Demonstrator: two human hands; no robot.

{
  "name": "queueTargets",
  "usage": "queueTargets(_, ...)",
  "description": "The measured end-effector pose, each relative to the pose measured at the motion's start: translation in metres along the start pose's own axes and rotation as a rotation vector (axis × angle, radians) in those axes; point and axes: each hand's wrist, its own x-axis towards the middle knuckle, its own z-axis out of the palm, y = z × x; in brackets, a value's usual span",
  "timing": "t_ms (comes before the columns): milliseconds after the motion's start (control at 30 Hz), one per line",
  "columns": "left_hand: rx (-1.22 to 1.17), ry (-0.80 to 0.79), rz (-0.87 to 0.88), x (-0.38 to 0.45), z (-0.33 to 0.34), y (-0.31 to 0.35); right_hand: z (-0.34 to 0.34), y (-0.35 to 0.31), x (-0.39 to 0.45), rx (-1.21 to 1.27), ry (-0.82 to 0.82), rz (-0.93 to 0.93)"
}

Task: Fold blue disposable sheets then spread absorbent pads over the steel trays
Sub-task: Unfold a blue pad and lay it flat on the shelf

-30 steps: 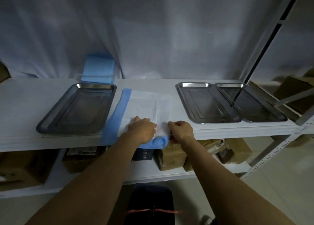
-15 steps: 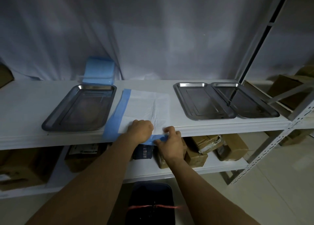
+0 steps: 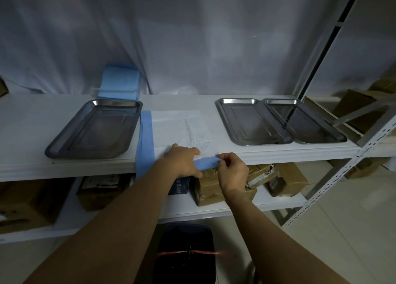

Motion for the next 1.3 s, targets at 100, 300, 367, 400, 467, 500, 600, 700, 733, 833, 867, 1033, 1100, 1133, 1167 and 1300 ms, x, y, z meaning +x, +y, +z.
queueTargets(100,0.105,0.030,0.045,0.008,0.001,0.002,-0.005,0.000,0.002,0.111,0.050,0.099)
queueTargets(300,0.089,0.044,0.060,0.003,-0.010,0.005,-0.004,0.010,-0.011,-0.137,-0.202,0.031)
queueTargets(367,0.115,0.044,0.047,0.002,-0.007,0.005,0.007,0.011,-0.011,-0.213,-0.218,-0.013)
queueTargets(400,0.126,0.039,0.046,0.002,-0.004,0.004,0.012,0.012,-0.011,-0.229,-0.230,-0.022)
queueTargets(467,0.116,0.063,0.050,-0.001,0.002,0.003,0.016,0.013,-0.005,-0.235,-0.208,-0.015)
queueTargets(500,0.074,0.090,0.035,-0.004,0.005,0.001,0.015,0.013,-0.002,-0.220,-0.166,0.011)
queueTargets(600,-0.018,0.193,0.014,-0.009,0.014,-0.004,0.009,0.011,0.002,-0.107,-0.035,0.129)
queueTargets(700,-0.065,0.217,0.046,-0.012,0.013,-0.009,0.009,0.011,0.000,-0.075,0.044,0.118)
queueTargets(733,-0.036,0.206,0.058,-0.012,0.013,-0.009,0.010,0.010,-0.001,-0.060,0.048,0.128)
queueTargets(833,0.105,0.211,0.075,-0.010,0.013,-0.005,0.011,0.012,-0.007,-0.035,-0.009,0.160)
queueTargets(867,0.131,0.229,0.076,-0.008,0.012,-0.004,0.010,0.012,-0.009,-0.048,-0.022,0.151)
queueTargets(1033,0.084,0.302,0.074,-0.002,0.006,-0.003,0.009,0.015,-0.010,-0.215,-0.065,-0.013)
queueTargets(1100,0.035,0.297,0.077,-0.004,0.003,-0.003,0.010,0.015,-0.006,-0.317,-0.064,-0.126)
queueTargets(1133,0.020,0.273,0.088,-0.006,0.001,-0.004,0.011,0.014,-0.002,-0.329,-0.055,-0.153)
queueTargets(1167,0.019,0.235,0.098,-0.008,0.001,-0.004,0.012,0.012,0.002,-0.320,-0.053,-0.149)
queueTargets(1300,0.080,0.211,0.093,-0.008,0.003,-0.004,0.012,-0.003,0.019,-0.269,-0.100,-0.139)
